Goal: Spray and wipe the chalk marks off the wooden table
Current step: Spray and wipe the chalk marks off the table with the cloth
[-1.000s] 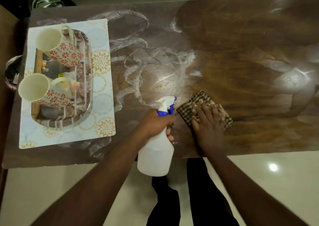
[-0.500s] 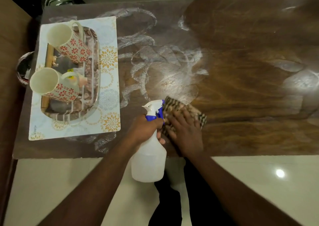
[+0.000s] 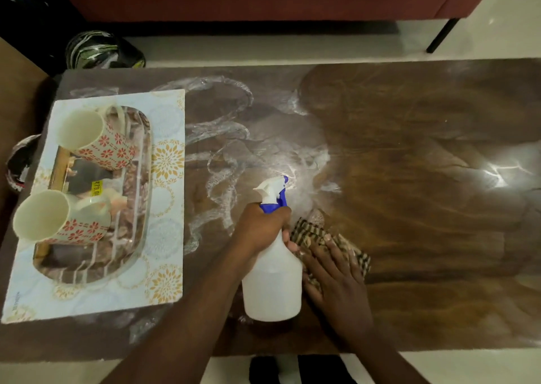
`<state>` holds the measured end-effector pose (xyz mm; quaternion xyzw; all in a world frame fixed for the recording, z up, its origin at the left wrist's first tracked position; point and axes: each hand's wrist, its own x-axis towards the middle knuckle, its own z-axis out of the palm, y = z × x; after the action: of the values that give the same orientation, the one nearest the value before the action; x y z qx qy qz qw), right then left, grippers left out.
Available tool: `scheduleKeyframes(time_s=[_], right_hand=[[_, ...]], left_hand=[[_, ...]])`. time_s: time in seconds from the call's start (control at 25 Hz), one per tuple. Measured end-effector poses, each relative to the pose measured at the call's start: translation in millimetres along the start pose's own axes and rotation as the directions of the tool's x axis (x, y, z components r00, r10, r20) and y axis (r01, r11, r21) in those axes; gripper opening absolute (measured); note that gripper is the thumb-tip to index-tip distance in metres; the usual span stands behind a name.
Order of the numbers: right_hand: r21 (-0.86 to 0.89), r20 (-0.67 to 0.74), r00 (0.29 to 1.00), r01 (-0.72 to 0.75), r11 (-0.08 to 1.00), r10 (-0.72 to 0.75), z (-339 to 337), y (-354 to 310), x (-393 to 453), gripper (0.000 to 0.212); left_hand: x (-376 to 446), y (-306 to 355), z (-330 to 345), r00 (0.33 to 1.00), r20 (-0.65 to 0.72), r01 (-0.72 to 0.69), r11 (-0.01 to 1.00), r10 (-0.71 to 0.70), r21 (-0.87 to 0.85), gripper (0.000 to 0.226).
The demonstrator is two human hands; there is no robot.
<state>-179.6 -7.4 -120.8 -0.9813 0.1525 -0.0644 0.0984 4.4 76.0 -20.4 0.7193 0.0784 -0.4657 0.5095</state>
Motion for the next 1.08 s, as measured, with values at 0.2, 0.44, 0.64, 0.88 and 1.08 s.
scheduleKeyframes(time_s=[0.2,0.44,0.64,0.88,1.08], right_hand=[[0.005,-0.044,0.985,-0.166,0.986,0.166,7.2,6.9,68.3,0.046],[0.043,0.024,0.998,-0.061,0.997,0.06,7.6,18.8,89.1,0.052],[0.078,-0.009,0.946,-0.321,0.944,0.323,10.9,22.2,203.4,0.049],[-0.009,0.07,0.998,0.002,1.0,-0.001,-3.2,50.0,129.8,0.047],[-0.002,-0.076,0.897,-0.438,0.899,0.436,8.5,52.1,254.6,0.047]], left_hand=[[35.0,27.8,5.1,0.999,-0.042,0.0,0.994,0.004,0.105,0.006],[58.5,70.8,0.4,0.996,-0.048,0.083,0.969,-0.074,0.233,0.011],[84.5,111.1,1.9,0.997,-0.017,0.074,0.959,-0.072,0.274,0.013],[112.2,140.0,-5.2,0.999,-0.019,0.049,0.963,-0.045,0.266,0.006],[138.0,170.2,-22.7,0.997,0.072,0.01,0.97,-0.029,0.243,0.02]])
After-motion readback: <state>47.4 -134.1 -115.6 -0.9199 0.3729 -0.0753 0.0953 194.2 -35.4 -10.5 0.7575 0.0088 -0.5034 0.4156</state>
